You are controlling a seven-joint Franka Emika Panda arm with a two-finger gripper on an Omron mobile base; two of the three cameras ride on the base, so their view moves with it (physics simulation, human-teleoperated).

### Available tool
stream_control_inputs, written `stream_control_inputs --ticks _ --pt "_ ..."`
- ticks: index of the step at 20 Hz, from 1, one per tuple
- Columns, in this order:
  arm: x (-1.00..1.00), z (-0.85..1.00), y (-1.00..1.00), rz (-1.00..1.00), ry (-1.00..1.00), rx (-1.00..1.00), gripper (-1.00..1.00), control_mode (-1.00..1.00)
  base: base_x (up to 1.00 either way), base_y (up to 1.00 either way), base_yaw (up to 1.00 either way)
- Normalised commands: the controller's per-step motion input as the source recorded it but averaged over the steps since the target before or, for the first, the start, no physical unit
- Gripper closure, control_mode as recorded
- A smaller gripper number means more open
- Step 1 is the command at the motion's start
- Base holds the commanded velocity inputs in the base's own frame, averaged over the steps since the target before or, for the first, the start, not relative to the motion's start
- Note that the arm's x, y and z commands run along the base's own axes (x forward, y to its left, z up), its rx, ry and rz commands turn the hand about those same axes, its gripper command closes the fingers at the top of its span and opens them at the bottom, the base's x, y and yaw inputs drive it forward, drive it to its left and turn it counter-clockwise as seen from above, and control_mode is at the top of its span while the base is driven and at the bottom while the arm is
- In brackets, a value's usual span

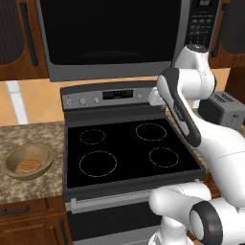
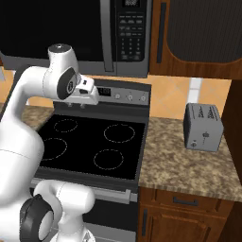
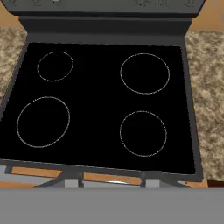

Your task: Open the microwave, place the bowl with waffle inside the microwave, then close the microwave door and turn it on.

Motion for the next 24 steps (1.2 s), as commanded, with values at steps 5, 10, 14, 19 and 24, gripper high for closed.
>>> stream_control_inputs --ticks 5,10,14,19,24 --pt "-0.02 0.3 0.0 -0.01 -0.24 -0.01 -1.0 -1.0 0.0 0.0 0.0" --pt "-0.13 0.57 -0.02 -0.04 -0.42 -0.02 -1.0 -1.0 0.0 0.0 0.0" --pt "-0.16 0.53 -0.21 -0.07 -0.31 0.0 -1.0 -1.0 0.0 0.0 0.0" --pt "-0.05 0.46 -0.32 -0.1 -0.15 0.01 -1.0 -1.0 0.0 0.0 0.0" --pt "0.0 0.5 -0.33 -0.09 0.0 0.08 -1.0 -1.0 0.0 0.0 0.0"
